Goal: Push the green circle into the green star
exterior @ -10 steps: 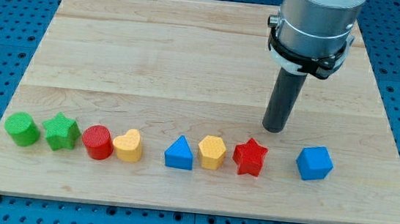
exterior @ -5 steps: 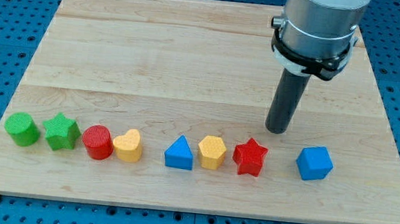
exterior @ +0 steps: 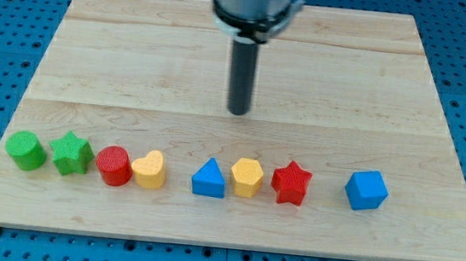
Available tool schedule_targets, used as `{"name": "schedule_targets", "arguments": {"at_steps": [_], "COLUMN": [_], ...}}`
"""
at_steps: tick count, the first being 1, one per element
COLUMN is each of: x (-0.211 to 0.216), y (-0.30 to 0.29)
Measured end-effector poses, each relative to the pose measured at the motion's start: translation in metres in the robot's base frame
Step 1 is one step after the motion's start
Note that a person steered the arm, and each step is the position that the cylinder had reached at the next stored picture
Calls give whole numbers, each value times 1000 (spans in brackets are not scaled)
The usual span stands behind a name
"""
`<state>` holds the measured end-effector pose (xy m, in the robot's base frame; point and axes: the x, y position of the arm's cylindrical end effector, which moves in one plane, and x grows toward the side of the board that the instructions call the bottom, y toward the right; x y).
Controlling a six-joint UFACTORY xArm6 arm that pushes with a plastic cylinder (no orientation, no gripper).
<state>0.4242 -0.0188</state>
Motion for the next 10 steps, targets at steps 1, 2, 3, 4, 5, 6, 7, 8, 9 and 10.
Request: {"name": "schedule_targets", "arguments": {"at_steps": [1,2,3,4,5,6,7,8,9,10], "x": [-22,-35,-35,-16,-14,7,57,77,91,114], "y": [-80,-157,-225,-284,-286,-286,-284,-286,-273,-255]}}
